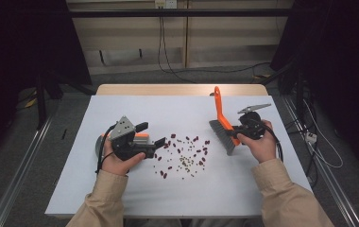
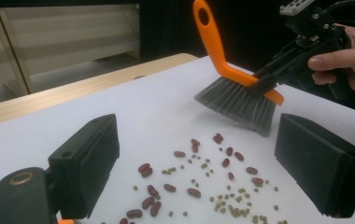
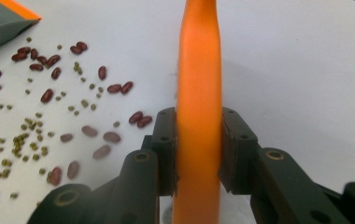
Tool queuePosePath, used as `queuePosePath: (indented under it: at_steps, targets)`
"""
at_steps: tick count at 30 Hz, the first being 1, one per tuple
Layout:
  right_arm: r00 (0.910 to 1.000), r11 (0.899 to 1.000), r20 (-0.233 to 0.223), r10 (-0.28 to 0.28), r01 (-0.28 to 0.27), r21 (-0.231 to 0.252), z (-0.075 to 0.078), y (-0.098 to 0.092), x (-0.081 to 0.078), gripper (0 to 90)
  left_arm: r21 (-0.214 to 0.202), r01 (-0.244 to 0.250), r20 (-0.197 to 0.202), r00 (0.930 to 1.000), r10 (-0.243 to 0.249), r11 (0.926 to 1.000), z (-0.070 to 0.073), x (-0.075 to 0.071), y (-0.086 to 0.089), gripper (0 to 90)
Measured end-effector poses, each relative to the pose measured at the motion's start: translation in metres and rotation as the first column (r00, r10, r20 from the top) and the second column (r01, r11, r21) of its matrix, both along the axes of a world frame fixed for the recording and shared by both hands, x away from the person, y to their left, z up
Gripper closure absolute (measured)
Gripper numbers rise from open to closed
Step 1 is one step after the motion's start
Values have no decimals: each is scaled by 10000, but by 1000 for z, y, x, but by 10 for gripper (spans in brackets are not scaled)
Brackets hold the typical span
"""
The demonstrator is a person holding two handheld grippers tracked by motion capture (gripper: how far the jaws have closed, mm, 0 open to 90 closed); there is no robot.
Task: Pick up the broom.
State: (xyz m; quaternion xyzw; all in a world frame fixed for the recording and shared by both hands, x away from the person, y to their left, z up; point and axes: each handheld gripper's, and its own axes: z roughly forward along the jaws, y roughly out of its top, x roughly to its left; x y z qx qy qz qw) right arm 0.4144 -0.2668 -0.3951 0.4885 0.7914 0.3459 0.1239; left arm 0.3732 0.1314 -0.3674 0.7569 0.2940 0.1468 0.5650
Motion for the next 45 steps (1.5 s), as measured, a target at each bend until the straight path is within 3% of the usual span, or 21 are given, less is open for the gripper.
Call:
queuePosePath:
  at_steps: [8, 13, 21, 25, 32, 38, 43, 45]
  targets:
    - [9986, 9989, 520, -46, 71, -470, -10, 20, 10, 698, 41, -218, -25, 9998, 218, 9998, -3, 2, 9, 139]
    - [9962, 9995, 860, -121, 147, -297, -13, 22, 9, 686, 93, -235, -44, 9997, 235, 9997, -5, 2, 12, 139]
    - [9877, 9957, 1494, -470, 343, 866, -22, 20, 8, 636, 78, -226, -35, 9997, 226, 9997, -5, 1, 12, 139]
    - [9861, 9993, 1632, -327, 295, 223, -27, 24, 8, 659, 112, -239, -37, 9997, 240, 9997, -6, 1, 13, 139]
    - [9847, 9980, 1704, -355, 437, -447, -30, 27, 7, 701, 142, -304, -23, 9995, 304, 9994, -6, 1, 16, 139]
    - [9864, 9982, 1563, -509, 553, -237, -28, 28, 6, 708, 126, -337, 14, 9994, 337, 9994, -6, 2, 21, 140]
    - [9808, 9974, 1813, -716, 698, 163, -25, 28, 4, 709, 117, -345, 77, 9994, 344, 9993, -6, 2, 28, 121]
    - [9778, 9976, 1979, -688, 685, 83, -22, 28, 4, 709, 115, -337, 83, 9994, 336, 9994, -7, 2, 30, 111]
